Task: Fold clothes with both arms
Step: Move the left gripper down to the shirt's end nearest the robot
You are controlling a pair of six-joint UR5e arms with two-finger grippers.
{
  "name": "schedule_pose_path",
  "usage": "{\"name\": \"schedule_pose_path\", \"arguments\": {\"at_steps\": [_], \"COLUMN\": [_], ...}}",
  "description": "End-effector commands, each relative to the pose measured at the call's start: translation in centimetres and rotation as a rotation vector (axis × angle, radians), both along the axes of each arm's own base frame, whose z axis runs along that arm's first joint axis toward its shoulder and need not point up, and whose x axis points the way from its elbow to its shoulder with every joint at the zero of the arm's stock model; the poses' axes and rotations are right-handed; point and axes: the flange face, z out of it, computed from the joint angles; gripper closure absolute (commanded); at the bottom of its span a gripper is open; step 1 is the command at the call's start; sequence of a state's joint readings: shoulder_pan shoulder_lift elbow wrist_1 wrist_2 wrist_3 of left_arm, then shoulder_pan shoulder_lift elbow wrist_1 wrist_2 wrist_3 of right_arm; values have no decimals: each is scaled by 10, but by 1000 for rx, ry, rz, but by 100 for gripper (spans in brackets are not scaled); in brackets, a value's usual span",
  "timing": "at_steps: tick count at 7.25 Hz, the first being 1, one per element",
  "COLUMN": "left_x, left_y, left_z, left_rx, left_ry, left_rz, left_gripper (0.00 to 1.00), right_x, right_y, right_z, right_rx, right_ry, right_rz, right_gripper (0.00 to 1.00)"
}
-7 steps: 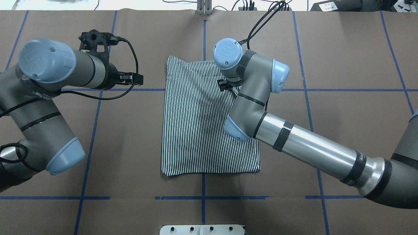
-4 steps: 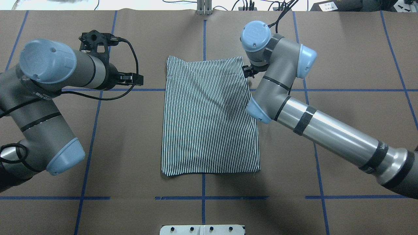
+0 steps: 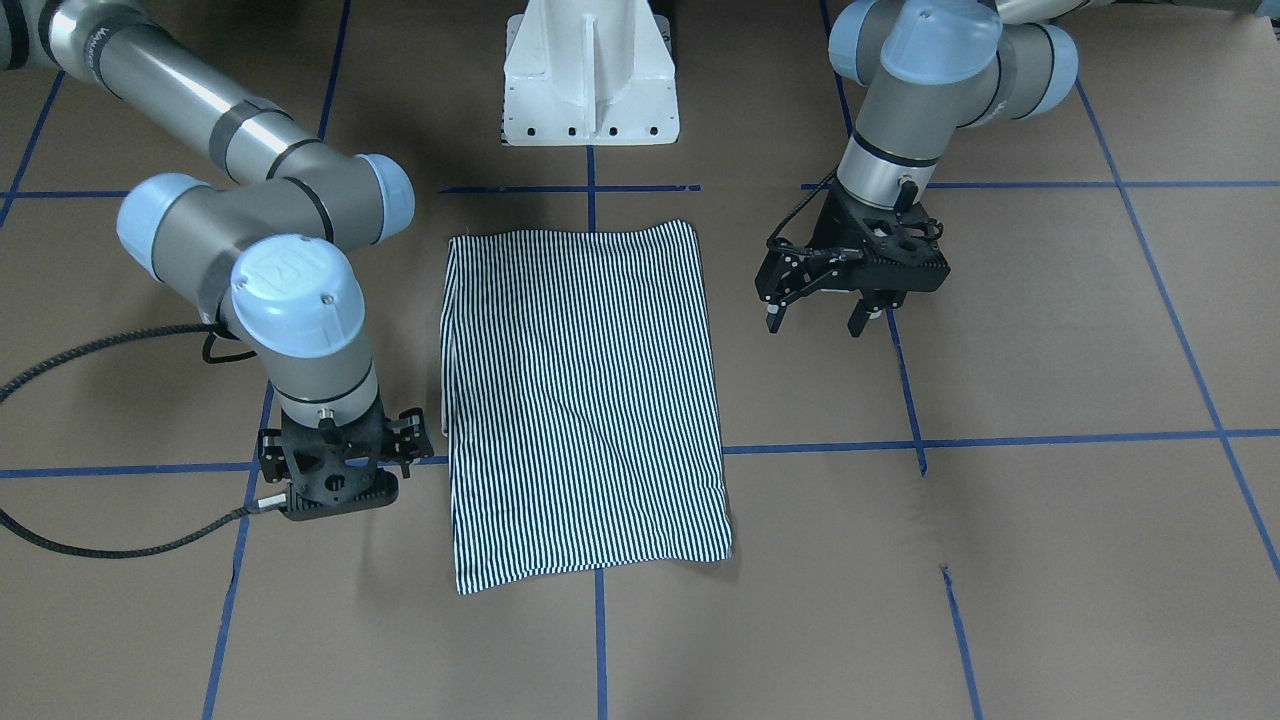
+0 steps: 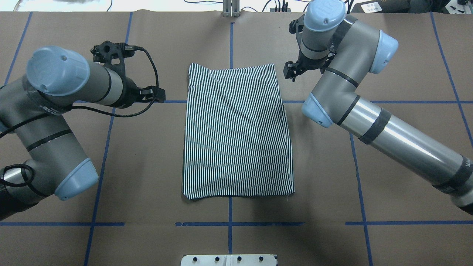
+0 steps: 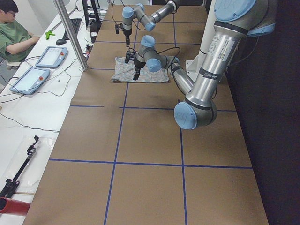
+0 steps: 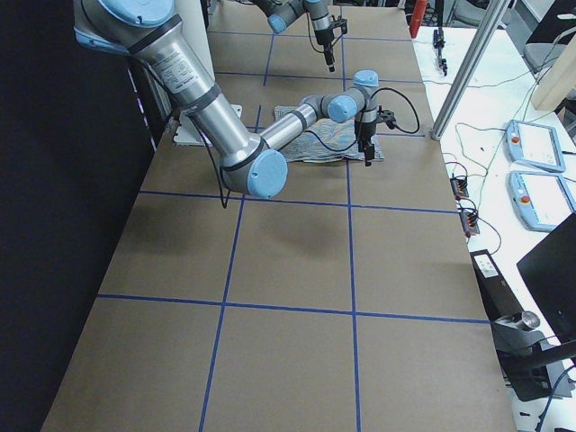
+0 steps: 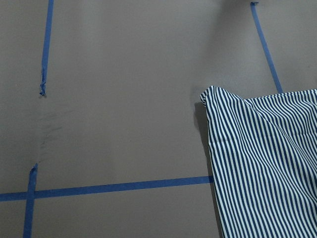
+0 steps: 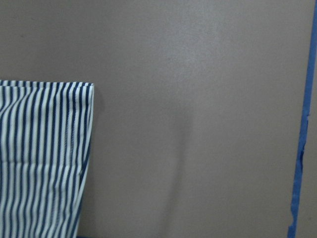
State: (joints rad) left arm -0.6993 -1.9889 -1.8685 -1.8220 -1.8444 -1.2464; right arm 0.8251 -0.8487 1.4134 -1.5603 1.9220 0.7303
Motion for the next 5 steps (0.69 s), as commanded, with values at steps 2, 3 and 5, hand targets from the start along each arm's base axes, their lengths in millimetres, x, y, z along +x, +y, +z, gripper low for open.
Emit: {"name": "schedule_pose_path", "arguments": {"at_steps": [2,3,5], "left_x": [117,140,164], "left_y": [122,143,169], "left_z": [5,-9,-12], "left_rx": [-438,-470,-510], "left_ry": [42,-25,-57], "left_rz": [-122,-165,-186], "left_gripper": [0,0,2], "right_x": [25,31,33], "right_y": [44,54,63], "right_z": [-16,-13,-15], "right_rx": [-133,-141,-147], "right_ry": [-153,-166,-178], "right_rz": [47,67,77], "right_gripper": [0,0,0]}}
